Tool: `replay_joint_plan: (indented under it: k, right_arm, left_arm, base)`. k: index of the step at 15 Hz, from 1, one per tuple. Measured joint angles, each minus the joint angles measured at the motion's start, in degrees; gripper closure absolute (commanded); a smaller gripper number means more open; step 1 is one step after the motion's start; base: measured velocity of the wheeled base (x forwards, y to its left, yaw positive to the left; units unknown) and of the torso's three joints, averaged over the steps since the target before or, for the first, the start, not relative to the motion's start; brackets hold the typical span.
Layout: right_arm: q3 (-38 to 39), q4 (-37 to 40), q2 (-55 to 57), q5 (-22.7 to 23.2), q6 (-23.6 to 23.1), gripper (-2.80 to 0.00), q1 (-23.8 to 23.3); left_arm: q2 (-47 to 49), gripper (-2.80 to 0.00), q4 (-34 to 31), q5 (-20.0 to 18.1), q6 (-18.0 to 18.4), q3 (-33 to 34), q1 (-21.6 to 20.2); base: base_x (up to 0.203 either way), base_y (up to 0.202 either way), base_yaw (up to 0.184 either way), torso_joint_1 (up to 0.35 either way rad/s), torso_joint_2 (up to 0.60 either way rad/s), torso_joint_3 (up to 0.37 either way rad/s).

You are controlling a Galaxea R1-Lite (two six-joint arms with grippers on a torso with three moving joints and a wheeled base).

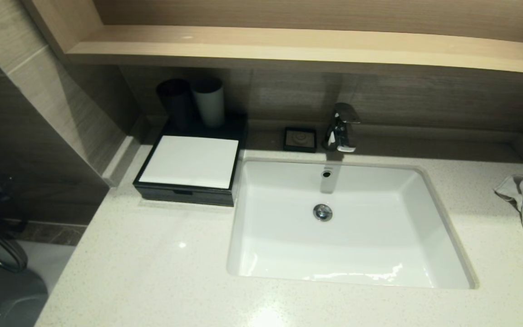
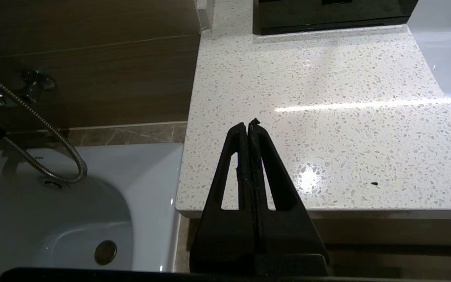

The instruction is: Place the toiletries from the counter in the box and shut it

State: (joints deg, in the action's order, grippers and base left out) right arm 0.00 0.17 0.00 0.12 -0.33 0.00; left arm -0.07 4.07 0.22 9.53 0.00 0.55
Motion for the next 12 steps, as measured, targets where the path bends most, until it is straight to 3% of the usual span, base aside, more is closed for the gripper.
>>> replay_joint_plan:
  k: [7,12]
  right_arm:
    - [0.0,0.01,0.0,-0.03,0.02,0.0,0.0]
    - [0.0,0.0,0.0,-0.03,0.01,0.0,-0.02]
  left_arm:
    - [0.0,0.0,1.52,0.58,-0.96,0.0,0.02]
    - [0.0,0.0,-1.43,-0.51,-1.62,0.0,-0.02]
  base:
    - [0.0,0.0,0.0,0.0,0.0,0.0]
    - [0.0,0.0,0.0,0.0,0.0,0.0]
